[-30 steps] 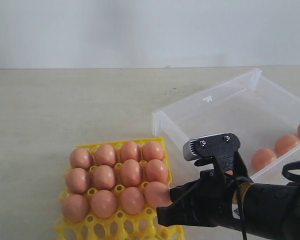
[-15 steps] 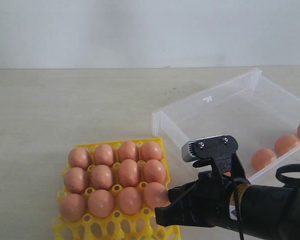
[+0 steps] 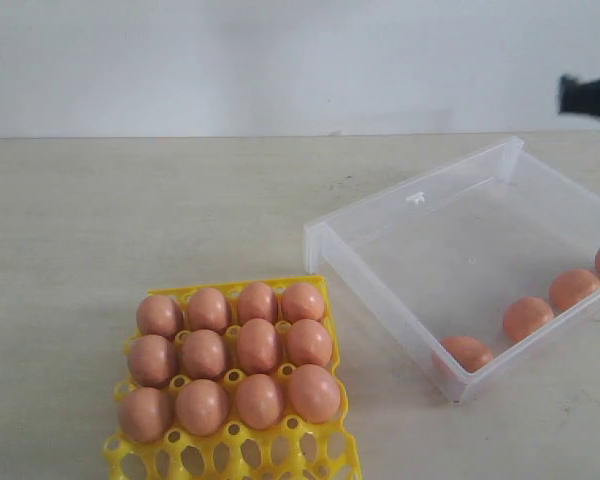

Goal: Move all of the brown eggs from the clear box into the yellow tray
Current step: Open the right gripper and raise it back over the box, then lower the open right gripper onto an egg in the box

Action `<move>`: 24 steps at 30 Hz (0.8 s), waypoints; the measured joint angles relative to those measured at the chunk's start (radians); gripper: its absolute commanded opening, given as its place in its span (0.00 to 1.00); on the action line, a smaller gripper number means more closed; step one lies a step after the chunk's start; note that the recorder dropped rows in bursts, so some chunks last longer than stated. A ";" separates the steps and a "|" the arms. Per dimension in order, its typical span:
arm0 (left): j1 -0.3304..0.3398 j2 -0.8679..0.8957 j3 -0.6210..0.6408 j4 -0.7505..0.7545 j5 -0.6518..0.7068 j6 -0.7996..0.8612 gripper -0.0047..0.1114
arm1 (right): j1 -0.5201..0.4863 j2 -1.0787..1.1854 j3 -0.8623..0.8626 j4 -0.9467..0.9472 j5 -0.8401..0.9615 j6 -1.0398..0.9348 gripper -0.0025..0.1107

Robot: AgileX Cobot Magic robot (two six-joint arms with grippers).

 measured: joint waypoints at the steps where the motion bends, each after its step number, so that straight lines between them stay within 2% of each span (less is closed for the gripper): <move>1: 0.000 0.000 0.000 0.000 0.000 0.000 0.08 | -0.090 0.010 -0.041 -0.062 0.039 0.027 0.02; 3: 0.000 0.000 0.000 0.000 0.000 0.000 0.08 | -0.263 0.050 -0.138 -0.236 0.150 0.160 0.02; 5: 0.000 0.000 0.000 0.000 0.000 0.000 0.08 | -0.394 0.113 -0.252 -0.403 0.303 0.316 0.02; 7: 0.000 0.000 0.000 0.000 0.000 0.000 0.08 | -0.492 0.200 -0.417 -0.548 0.565 0.482 0.02; 10: 0.000 0.000 0.000 0.000 0.000 0.000 0.08 | -0.579 0.337 -0.676 -0.669 1.111 0.603 0.02; 13: 0.000 0.000 0.000 0.000 0.000 0.000 0.08 | -0.594 0.458 -0.874 -0.707 1.603 0.563 0.02; 17: 0.000 0.000 0.000 0.000 0.000 0.000 0.08 | -0.595 0.540 -1.027 -0.589 2.025 0.415 0.02; 21: 0.000 0.000 0.000 0.000 -0.001 0.000 0.08 | -0.550 0.543 -1.084 -0.455 2.279 0.279 0.04; 22: 0.000 0.000 0.000 0.000 -0.001 0.000 0.08 | -0.489 0.541 -1.084 -0.446 2.316 0.221 0.07; 23: 0.000 0.000 0.000 0.000 -0.001 0.000 0.08 | -0.460 0.541 -1.078 -0.449 2.322 0.187 0.17; 24: 0.000 0.000 0.000 0.000 -0.001 0.000 0.08 | -0.383 0.551 -1.063 -0.455 2.335 0.076 0.23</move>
